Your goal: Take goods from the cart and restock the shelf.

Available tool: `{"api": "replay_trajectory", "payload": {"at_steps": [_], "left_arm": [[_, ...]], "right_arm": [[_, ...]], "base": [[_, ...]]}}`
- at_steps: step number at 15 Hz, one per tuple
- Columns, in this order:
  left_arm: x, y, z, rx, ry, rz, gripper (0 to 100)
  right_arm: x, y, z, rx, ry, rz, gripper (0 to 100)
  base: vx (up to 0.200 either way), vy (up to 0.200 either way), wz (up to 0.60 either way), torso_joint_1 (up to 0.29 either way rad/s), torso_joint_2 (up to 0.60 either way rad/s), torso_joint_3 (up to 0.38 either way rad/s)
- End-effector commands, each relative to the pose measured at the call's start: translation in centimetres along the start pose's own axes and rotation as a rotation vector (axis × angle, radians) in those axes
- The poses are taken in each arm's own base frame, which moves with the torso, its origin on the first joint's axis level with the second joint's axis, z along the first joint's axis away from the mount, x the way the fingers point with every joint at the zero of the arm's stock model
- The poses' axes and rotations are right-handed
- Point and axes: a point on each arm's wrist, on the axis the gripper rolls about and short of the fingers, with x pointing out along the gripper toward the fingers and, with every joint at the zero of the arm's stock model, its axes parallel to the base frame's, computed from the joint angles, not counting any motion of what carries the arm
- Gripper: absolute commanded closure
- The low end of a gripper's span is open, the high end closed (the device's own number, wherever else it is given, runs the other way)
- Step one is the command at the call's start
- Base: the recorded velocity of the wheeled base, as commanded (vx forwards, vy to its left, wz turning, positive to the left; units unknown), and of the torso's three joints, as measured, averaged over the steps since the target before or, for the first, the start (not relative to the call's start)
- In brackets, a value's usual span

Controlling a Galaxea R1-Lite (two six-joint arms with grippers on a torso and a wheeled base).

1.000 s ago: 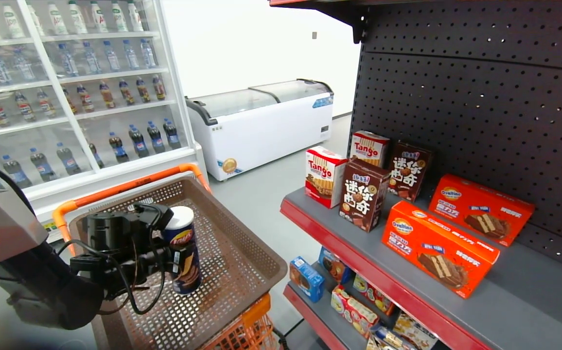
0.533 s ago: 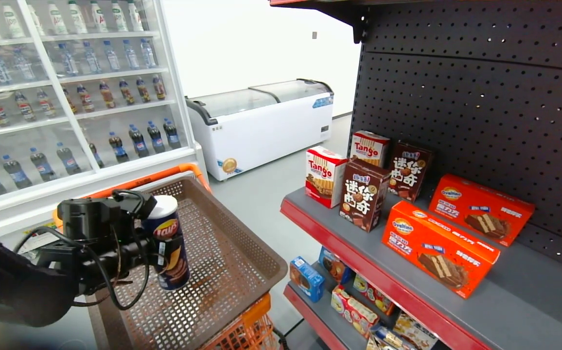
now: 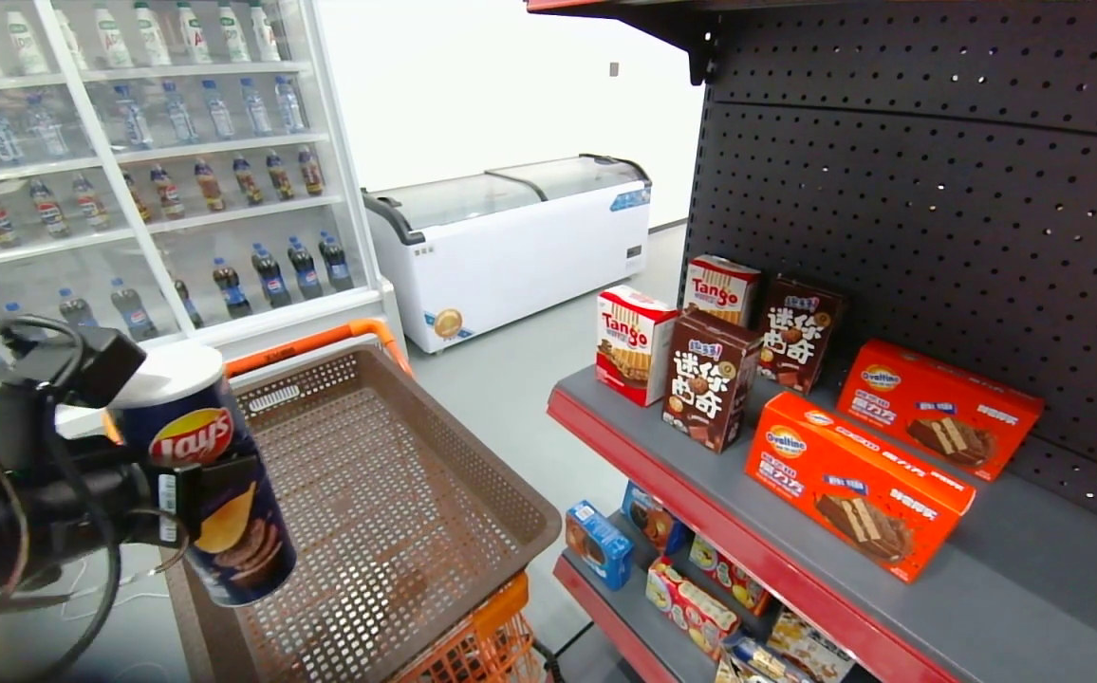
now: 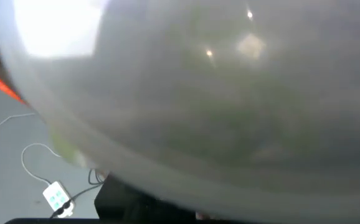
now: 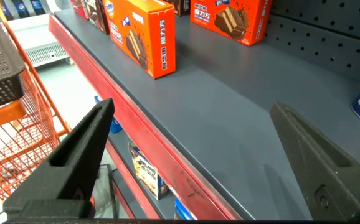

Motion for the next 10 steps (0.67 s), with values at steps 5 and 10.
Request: {"api": "replay_trajectory", "payload": {"at_steps": [5,10], "left_arm": [[-11.0,-0.9,-4.4,0.022,-0.140,-0.004,100],[-14.2,-1.2,-9.0,0.064,-0.287,0.004,100]], "right_arm": [[0.0,0.0,0.0,0.000,0.001,0.000,0],[0.0,0.0,0.0,0.000,0.001,0.000,0]], "base": [[0.000,0.000,0.00,0.000,0.00,0.000],[0.000,0.000,0.00,0.000,0.00,0.000]]}}
